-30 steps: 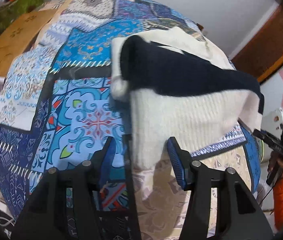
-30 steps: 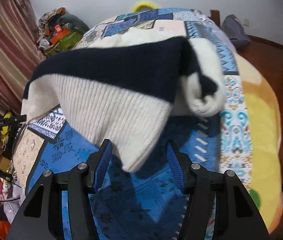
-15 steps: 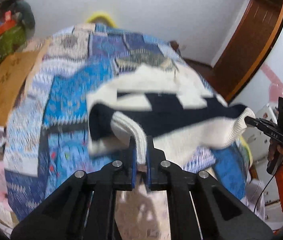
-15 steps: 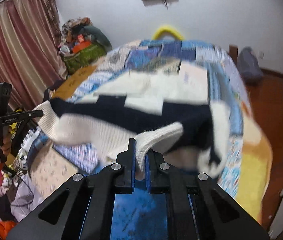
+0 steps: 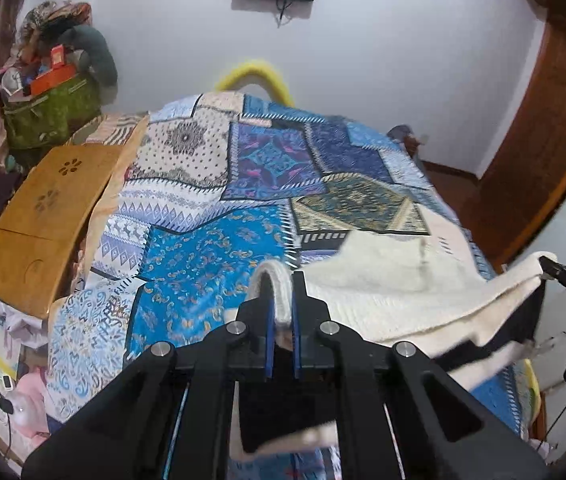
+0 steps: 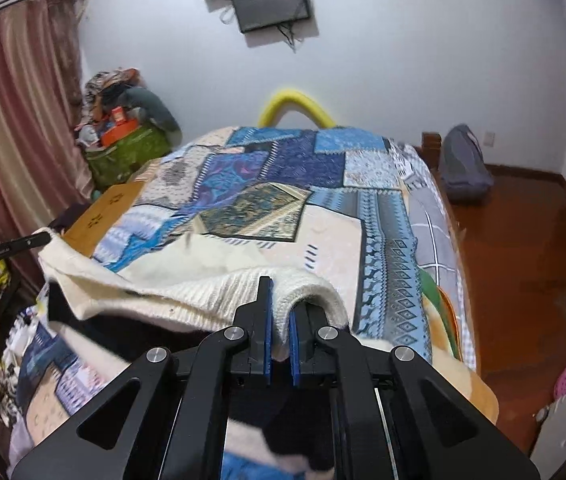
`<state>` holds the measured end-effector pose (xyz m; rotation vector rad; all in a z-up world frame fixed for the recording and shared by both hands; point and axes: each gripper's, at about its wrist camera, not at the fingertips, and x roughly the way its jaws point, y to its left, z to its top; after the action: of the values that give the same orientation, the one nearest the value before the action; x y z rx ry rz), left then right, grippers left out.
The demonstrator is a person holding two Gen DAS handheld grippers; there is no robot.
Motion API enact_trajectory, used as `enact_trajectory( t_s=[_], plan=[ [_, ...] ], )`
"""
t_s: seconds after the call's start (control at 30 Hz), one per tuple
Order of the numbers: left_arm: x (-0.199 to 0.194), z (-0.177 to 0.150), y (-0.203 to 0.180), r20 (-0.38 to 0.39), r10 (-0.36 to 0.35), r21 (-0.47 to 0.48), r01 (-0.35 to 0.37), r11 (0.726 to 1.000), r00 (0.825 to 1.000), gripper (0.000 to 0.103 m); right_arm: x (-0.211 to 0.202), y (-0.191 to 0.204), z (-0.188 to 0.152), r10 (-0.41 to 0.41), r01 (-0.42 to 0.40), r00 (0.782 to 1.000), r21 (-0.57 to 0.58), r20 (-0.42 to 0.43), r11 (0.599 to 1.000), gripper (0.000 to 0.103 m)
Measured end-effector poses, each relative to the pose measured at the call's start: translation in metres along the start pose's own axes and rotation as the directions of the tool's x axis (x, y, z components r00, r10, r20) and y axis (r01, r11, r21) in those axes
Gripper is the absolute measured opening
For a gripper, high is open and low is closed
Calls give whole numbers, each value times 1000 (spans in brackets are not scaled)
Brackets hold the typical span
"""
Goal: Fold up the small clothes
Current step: 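Lift the hem with both grippers and fold it toward the collar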
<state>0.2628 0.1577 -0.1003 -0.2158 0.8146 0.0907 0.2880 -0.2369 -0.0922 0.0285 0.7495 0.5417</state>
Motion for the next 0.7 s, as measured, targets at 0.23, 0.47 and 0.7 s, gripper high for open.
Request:
enact_trajectory(
  t_s=[0.23, 0.47, 0.7],
  plan=[
    [78, 2, 14, -116, 26, -34, -30, 999, 993, 6, 55, -34, 1, 13, -3, 994, 84, -110, 996, 6],
    [129, -3, 31, -216, 45, -34, -54, 998, 975, 11, 81, -54, 0, 37, -16, 984, 114, -177, 993, 6],
    [112, 9, 43, -155, 127, -20, -132, 991, 980, 26, 70, -47, 11, 17, -2, 989, 101, -147, 995, 9]
  ],
)
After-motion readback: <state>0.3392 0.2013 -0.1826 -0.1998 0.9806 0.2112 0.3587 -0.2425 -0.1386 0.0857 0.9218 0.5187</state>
